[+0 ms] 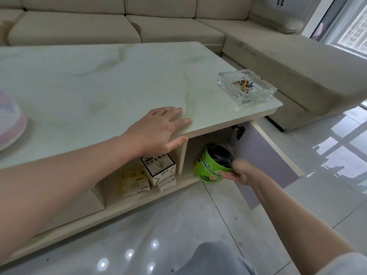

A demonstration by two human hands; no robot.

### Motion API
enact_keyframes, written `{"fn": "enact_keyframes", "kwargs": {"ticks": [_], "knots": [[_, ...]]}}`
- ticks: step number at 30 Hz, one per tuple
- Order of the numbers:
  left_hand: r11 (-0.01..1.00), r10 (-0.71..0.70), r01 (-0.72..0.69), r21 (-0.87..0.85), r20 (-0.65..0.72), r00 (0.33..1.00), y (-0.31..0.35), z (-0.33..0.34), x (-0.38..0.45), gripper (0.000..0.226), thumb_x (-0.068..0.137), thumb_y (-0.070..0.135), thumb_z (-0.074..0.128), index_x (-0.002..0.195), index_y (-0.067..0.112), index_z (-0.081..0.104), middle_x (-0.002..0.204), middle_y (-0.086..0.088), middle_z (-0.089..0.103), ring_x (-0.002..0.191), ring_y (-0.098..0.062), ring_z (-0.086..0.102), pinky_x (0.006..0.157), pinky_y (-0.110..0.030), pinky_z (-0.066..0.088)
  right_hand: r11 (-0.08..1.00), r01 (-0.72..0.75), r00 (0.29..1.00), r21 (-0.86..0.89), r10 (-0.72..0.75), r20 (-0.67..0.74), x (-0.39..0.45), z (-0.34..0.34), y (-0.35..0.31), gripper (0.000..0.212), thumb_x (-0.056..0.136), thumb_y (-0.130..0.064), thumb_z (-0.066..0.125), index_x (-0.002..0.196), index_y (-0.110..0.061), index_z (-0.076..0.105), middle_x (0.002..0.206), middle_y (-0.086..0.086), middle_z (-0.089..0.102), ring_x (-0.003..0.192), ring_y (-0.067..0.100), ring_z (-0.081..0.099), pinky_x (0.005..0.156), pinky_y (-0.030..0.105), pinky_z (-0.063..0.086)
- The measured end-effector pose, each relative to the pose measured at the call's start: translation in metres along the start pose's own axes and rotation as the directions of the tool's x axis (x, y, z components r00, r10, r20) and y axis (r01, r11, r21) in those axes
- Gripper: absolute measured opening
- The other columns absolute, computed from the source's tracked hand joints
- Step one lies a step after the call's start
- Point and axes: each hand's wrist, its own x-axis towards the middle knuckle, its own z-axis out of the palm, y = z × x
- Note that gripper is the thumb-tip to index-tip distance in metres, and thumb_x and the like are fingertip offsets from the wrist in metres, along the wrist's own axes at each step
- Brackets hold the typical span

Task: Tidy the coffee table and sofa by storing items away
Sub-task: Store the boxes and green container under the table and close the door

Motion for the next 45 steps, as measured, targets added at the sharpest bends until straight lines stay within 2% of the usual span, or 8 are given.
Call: {"fn": "enact_keyframes", "kwargs": {"ticks": [15, 20, 27, 30, 32, 36, 41, 45], "knots": [[0.999, -0.017, 0.017, -0.041, -0.008, 1.0, -0.004, 0.003, 0.002, 0.056, 0.101, 0.059, 0.021, 0.154, 0.042, 0.022, 0.166, -0.003, 0.016, 0.153, -0.024, 0.004, 0.124, -0.044, 0.004, 0.949, 0.288, 0.94, 0.129, -0.255, -0.225, 0.063, 0.06, -0.003, 0.031, 0.103, -0.004, 0.038, 0.131, 0.002, 0.048, 0.103, 0.016, 0.058, 0.065, 0.018, 0.055, 0.039, 0.018, 0.051], [0.999, -0.028, 0.029, -0.045, 0.02, 0.999, -0.005, 0.003, 0.003, 0.054, 0.1, 0.058, 0.019, 0.153, 0.044, 0.02, 0.165, -0.001, 0.019, 0.153, -0.025, 0.011, 0.124, -0.045, 0.006, 0.884, 0.432, 0.898, 0.18, -0.403, -0.175, 0.047, 0.069, 0.017, 0.032, 0.101, -0.017, 0.046, 0.132, -0.016, 0.049, 0.128, 0.008, 0.057, 0.109, 0.022, 0.056, 0.093, 0.034, 0.045], [0.998, -0.033, 0.034, -0.056, 0.032, 0.999, -0.004, 0.002, 0.001, 0.054, 0.1, 0.06, 0.018, 0.152, 0.047, 0.018, 0.165, 0.002, 0.019, 0.153, -0.023, 0.011, 0.124, -0.046, 0.007, 0.997, 0.025, 0.98, -0.074, -0.039, -0.193, -0.026, 0.006, 0.15, 0.028, 0.093, -0.03, 0.063, 0.086, -0.004, 0.058, 0.081, 0.009, 0.059, 0.078, 0.023, 0.054, 0.089, 0.049, 0.048], [0.997, -0.033, 0.034, -0.064, 0.024, 0.999, -0.002, 0.0, -0.001, 0.054, 0.1, 0.059, 0.018, 0.152, 0.047, 0.019, 0.165, 0.002, 0.019, 0.153, -0.023, 0.01, 0.124, -0.046, 0.007, 0.992, -0.125, 0.897, 0.01, 0.117, -0.425, -0.039, -0.056, 0.169, 0.07, 0.083, -0.026, 0.076, 0.133, 0.011, 0.043, 0.128, 0.024, 0.053, 0.114, 0.036, 0.054, 0.096, 0.045, 0.043], [0.997, -0.031, 0.033, -0.073, 0.024, 0.999, -0.002, -0.001, -0.001, 0.054, 0.1, 0.059, 0.018, 0.153, 0.046, 0.02, 0.165, 0.002, 0.019, 0.153, -0.023, 0.008, 0.124, -0.046, 0.007, 0.996, 0.037, 0.854, -0.086, -0.076, -0.514, -0.051, -0.085, 0.145, 0.097, 0.078, -0.018, 0.08, 0.15, -0.001, 0.017, 0.152, 0.021, 0.035, 0.133, 0.037, 0.043, 0.107, 0.049, 0.039], [0.998, -0.032, 0.031, -0.052, -0.003, 0.999, -0.002, -0.003, -0.002, 0.055, 0.1, 0.059, 0.021, 0.152, 0.043, 0.025, 0.163, 0.001, 0.024, 0.153, -0.024, 0.007, 0.123, -0.047, 0.009, 0.911, 0.333, 0.843, -0.244, -0.404, -0.357, -0.067, -0.108, 0.077, 0.064, 0.076, 0.011, 0.069, 0.134, -0.005, 0.047, 0.128, 0.015, 0.059, 0.109, 0.029, 0.058, 0.088, 0.04, 0.046], [0.995, -0.033, 0.017, -0.098, -0.162, 0.986, 0.002, -0.007, -0.009, 0.046, 0.1, 0.049, 0.033, 0.135, 0.03, 0.056, 0.132, -0.002, 0.059, 0.125, -0.023, 0.05, 0.108, -0.041, 0.035, 0.836, 0.337, 0.859, -0.434, -0.462, -0.222, -0.081, -0.09, 0.071, 0.038, 0.075, 0.007, 0.07, 0.11, -0.005, 0.062, 0.113, 0.02, 0.067, 0.107, 0.037, 0.063, 0.091, 0.045, 0.051], [0.989, -0.092, 0.069, -0.131, -0.174, 0.98, -0.004, -0.012, -0.031, 0.043, 0.101, 0.047, 0.032, 0.135, 0.032, 0.055, 0.126, -0.001, 0.059, 0.11, -0.021, 0.055, 0.095, -0.039, 0.043, 0.71, 0.476, 0.832, -0.519, -0.555, 0.004, -0.106, -0.021, 0.062, 0.05, 0.077, -0.016, 0.08, 0.115, -0.008, 0.048, 0.109, 0.007, 0.06, 0.093, 0.027, 0.065, 0.065, 0.025, 0.052]]}}
